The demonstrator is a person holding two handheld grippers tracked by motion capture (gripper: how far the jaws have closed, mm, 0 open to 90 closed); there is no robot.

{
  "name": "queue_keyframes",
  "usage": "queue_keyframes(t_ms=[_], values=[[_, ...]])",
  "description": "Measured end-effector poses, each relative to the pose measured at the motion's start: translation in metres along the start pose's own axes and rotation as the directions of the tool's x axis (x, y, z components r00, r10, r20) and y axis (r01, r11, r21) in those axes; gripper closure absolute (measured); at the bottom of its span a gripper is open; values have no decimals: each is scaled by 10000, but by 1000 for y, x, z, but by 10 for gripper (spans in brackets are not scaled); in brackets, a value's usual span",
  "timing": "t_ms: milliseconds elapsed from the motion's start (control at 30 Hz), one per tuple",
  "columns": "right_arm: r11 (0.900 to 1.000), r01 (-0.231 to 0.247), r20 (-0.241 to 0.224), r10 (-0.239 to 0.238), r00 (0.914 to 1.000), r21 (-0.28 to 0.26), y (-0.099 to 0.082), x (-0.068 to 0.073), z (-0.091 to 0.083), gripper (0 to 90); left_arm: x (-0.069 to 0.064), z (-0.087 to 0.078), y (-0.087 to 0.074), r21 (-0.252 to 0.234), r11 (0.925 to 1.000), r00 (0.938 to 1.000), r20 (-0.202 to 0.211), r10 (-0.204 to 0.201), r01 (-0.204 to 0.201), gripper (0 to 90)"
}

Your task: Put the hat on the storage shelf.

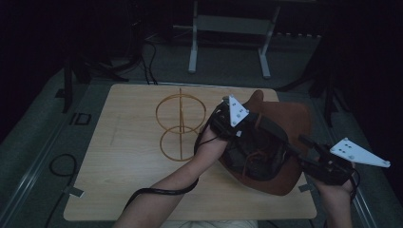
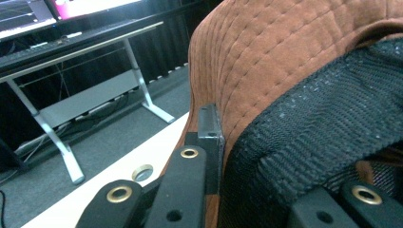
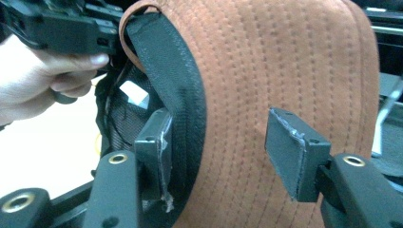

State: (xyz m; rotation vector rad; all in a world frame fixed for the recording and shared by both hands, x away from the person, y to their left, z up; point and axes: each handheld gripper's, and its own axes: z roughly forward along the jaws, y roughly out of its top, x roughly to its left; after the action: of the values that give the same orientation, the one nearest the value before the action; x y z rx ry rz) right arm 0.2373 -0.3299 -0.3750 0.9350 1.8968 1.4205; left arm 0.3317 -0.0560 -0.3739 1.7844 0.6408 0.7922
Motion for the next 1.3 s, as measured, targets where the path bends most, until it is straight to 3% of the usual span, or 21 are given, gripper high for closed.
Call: queue_keyframes(t_ms=[100, 167, 267, 367, 400, 433, 533, 600, 700, 800, 833, 867, 933, 1000, 1067, 1100, 1133, 1167, 1200, 1233, 1300], values=[[9999, -83, -409, 79, 9991, -88, 2, -4, -6, 444, 2, -1, 0, -56, 10000, 10000, -31, -48, 48, 864], [9992, -297, -1288, 259, 9913, -278, 4, -5, -12, 454, 5, 0, -1, -23, 9997, 9996, -81, -254, 254, 864], [9991, 117, -671, -145, 9976, -413, 7, -4, -21, 466, 10, -1, -3, -152, 9990, 9991, -36, -422, 422, 863], [9988, 208, 110, -203, 9997, -441, 8, -15, -25, 483, 12, -5, -7, -464, 9984, 9994, 113, -330, 335, 863], [9988, 208, 110, -203, 9997, -441, 8, -15, -25, 483, 12, -6, -8, -458, 9987, 9997, 110, -222, 227, 863], [9993, 280, 674, -263, 9974, -244, 7, -24, -24, 487, 12, -8, -10, -423, 9989, 9998, 89, -191, 195, 862], [9999, 122, 1067, -116, 9942, -46, 2, -40, -18, 490, 13, -15, -13, -459, 9988, 9997, 205, -141, 150, 862], [10000, 11, 1113, -12, 9938, 11, 1, -43, -17, 490, 13, -20, -16, -565, 9984, 9994, 343, -52, 71, 862], [9996, -256, 1438, 231, 9893, 154, -3, -56, -10, 495, 16, -27, -23, -1210, 9925, 9947, 985, 300, -179, 862], [9980, -468, 1328, 407, 9903, 426, -5, -64, 1, 499, 20, -33, -30, -1979, 9790, 9807, 1767, 839, -481, 861], [9979, -467, 1155, 412, 9925, 457, -4, -62, 4, 499, 21, -36, -34, -2401, 9683, 9662, 2255, 1247, -690, 861], [9981, -408, 956, 363, 9948, 463, -4, -60, 6, 499, 21, -36, -34, -2401, 9683, 9662, 2255, 1247, -690, 860], [9982, -255, 465, 231, 9987, 535, -3, -54, 13, 498, 22, -37, -36, -2578, 9632, 9501, 2743, 1484, -760, 860], [9967, -189, 319, 165, 9994, 784, -3, -47, 23, 498, 22, -39, -36, -2701, 9597, 9344, 3160, 1646, -777, 860], [9952, -265, 8, 266, 9996, 946, -4, -42, 34, 499, 21, -40, -38, -2915, 9528, 9238, 3355, 1844, -843, 860], [9952, -265, 8, 266, 9996, 946, -4, -42, 34, 499, 21, -41, -39, -3149, 9464, 9109, 3659, 1908, -717, 860], [9933, -215, -426, 265, 9987, 1139, -7, -33, 44, 499, 20, -43, -41, -3461, 9359, 8958, 3928, 2080, -656, 860], [9932, -96, -721, 180, 9972, 1157, -8, -28, 48, 498, 20, -43, -41, -3461, 9359, 8958, 3928, 2080, -656, 859], [9938, 11, -1075, 109, 9941, 1109, -9, -22, 52, 495, 19, -44, -42, -3626, 9301, 8856, 4114, 2157, -581, 859], [9938, 11, -1075, 109, 9941, 1109, -9, -22, 52, 495, 18, -45, -43, -3716, 9261, 8807, 4151, 2283, -649, 859], [9949, 217, -1751, -41, 9845, 988, -8, -11, 56, 490, 17, -46, -44, -3806, 9225, 8719, 4280, 2379, -649, 860]])
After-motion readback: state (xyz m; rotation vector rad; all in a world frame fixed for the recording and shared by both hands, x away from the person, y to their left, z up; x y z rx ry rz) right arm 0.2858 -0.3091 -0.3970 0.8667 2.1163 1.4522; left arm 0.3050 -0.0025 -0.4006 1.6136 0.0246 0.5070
